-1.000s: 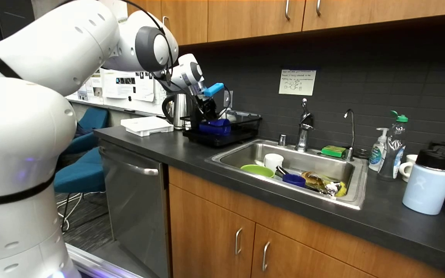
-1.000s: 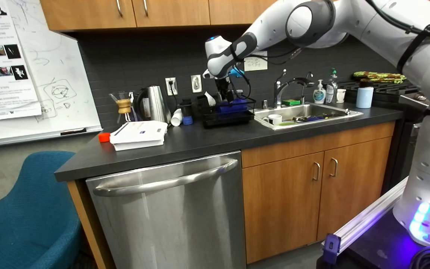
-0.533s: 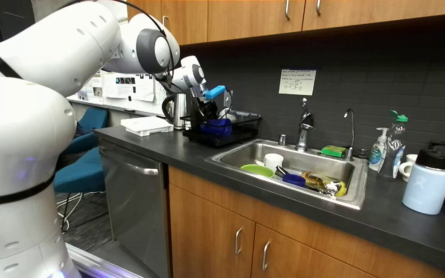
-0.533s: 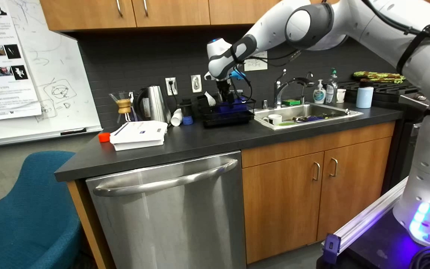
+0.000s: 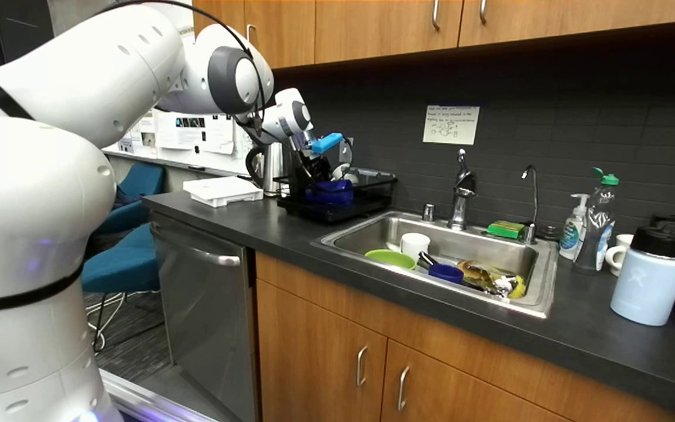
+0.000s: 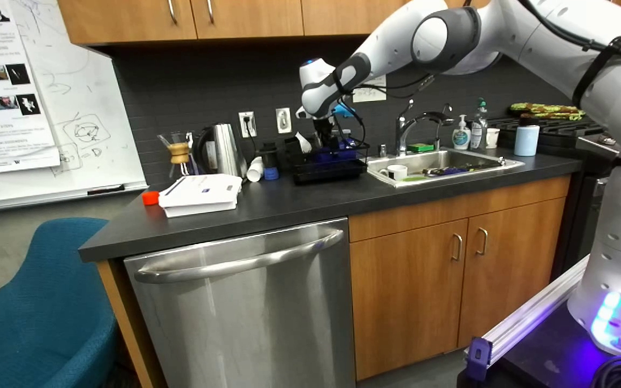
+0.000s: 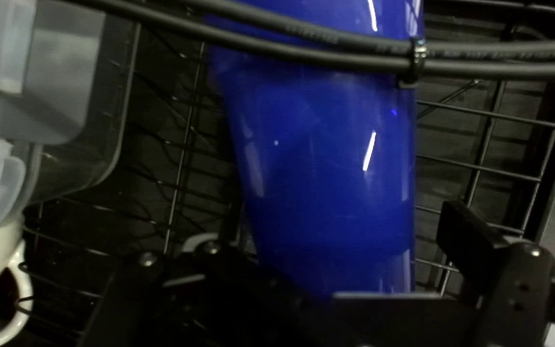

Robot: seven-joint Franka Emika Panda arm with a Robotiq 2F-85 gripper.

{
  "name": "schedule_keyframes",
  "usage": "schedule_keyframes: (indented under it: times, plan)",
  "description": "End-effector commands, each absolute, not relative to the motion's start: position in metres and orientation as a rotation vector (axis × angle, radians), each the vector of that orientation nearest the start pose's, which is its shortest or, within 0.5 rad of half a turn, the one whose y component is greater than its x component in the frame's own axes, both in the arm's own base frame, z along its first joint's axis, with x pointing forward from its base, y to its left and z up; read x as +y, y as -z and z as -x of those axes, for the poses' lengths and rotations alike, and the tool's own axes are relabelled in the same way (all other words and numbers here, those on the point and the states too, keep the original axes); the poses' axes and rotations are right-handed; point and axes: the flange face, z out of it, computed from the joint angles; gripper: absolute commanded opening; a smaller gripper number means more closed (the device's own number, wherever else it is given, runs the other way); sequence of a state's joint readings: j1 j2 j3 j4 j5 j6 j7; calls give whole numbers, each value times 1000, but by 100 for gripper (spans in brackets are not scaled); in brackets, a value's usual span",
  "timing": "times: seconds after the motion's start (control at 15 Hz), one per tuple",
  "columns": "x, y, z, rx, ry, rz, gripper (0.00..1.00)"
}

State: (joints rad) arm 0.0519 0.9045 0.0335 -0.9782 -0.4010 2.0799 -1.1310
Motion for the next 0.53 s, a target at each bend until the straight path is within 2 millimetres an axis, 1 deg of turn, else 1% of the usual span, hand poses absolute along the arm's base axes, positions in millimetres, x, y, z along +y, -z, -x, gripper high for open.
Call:
schedule_keyframes:
  times: [0.0,0.47]
  plan:
    - [37,-338,-800,-2201,16,2752,100]
    - [34,-330,-800,-2206,20,2747,100]
